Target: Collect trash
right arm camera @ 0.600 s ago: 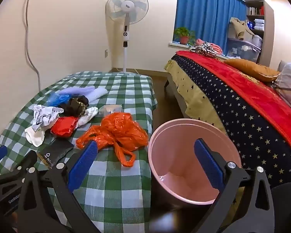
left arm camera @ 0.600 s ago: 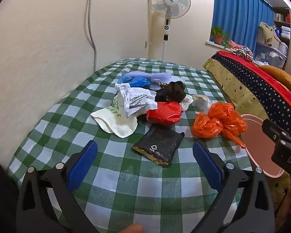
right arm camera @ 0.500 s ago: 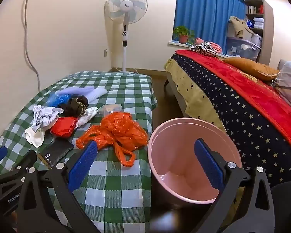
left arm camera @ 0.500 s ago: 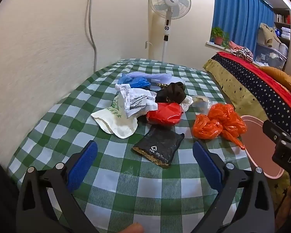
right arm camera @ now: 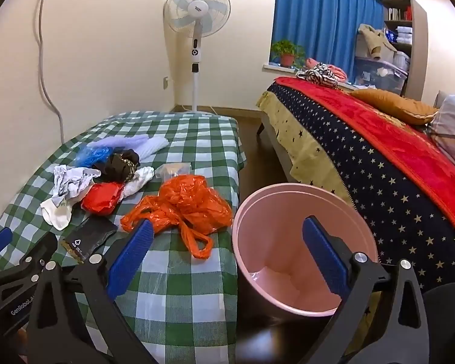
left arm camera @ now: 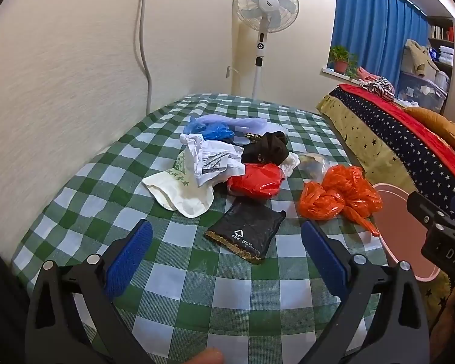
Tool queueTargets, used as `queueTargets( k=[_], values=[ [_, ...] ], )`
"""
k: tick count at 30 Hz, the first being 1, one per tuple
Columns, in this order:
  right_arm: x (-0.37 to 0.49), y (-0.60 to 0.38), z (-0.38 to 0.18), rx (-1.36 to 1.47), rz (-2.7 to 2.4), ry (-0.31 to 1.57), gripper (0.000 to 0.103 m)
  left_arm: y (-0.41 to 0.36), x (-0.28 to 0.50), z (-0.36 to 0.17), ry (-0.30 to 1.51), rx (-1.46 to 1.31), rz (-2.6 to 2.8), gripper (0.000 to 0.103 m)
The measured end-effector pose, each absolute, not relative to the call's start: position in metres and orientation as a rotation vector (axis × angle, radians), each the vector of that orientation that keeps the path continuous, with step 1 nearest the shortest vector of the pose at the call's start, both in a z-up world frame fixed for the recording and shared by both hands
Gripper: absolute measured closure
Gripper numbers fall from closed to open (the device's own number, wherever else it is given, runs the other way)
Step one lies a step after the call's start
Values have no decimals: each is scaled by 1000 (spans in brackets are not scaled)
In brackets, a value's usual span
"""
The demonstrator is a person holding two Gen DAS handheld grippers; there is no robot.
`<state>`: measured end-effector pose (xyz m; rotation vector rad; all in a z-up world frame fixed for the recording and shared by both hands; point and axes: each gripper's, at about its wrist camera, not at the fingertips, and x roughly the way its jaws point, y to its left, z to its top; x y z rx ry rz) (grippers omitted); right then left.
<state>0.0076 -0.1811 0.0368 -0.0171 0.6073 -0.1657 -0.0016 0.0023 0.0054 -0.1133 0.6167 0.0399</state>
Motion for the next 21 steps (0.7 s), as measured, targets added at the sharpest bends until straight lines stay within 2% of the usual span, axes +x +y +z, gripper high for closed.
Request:
queueTargets(
  k=[5, 21],
  values=[
    [6, -180, 37, -17, -168, 590, 13, 2, -2, 7, 614, -109, 41, 8],
    [5, -179, 39, -7, -143, 593, 13, 2, -2, 7, 615, -112, 40, 8]
  ],
)
